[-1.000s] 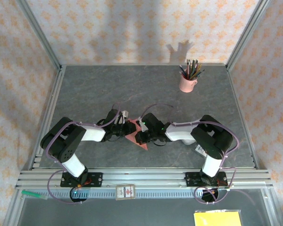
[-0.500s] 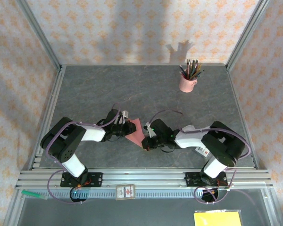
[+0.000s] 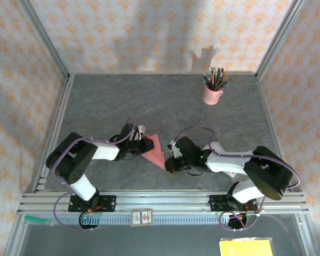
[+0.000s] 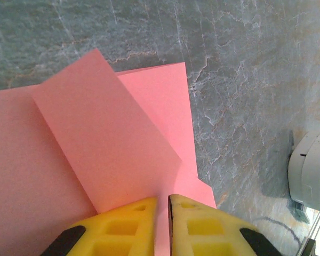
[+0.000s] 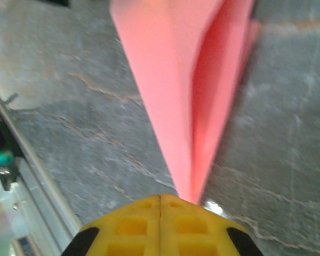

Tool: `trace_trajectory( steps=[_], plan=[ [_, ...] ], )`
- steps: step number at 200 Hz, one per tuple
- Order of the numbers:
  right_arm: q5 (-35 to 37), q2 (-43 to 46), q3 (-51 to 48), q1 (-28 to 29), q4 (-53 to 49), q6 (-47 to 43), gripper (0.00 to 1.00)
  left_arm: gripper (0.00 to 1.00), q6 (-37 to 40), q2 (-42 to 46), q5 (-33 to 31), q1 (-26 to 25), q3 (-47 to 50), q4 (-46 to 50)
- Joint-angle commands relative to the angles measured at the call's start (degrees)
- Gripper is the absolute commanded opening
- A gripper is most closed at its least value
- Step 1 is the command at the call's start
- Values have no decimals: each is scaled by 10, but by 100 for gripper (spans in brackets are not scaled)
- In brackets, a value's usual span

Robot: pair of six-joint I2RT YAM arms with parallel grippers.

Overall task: Fold a paper plane with a square sheet of paper (pick it up from the middle)
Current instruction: Fourth fold the wing at the center of the table.

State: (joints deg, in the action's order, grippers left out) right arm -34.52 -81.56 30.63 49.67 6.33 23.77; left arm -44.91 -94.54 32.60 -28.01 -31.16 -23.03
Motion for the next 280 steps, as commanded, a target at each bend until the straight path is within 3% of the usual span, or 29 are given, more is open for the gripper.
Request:
trace_trajectory(
  steps=[1,85,211,280],
  plan=[
    [1,14,43,-3,2,9,0,19,18,-36,-55,9,11,66],
    [-5,-121,123,-4,-2,-33,0,18,20,-34,-54,9,4,74],
    [4,-142,53,-17,9,-42,0,19,20,-29,-48,9,-4,81],
    [6,-141,0,-17,25,2,0,23,-11,39,-9,8,-31,75]
  ],
)
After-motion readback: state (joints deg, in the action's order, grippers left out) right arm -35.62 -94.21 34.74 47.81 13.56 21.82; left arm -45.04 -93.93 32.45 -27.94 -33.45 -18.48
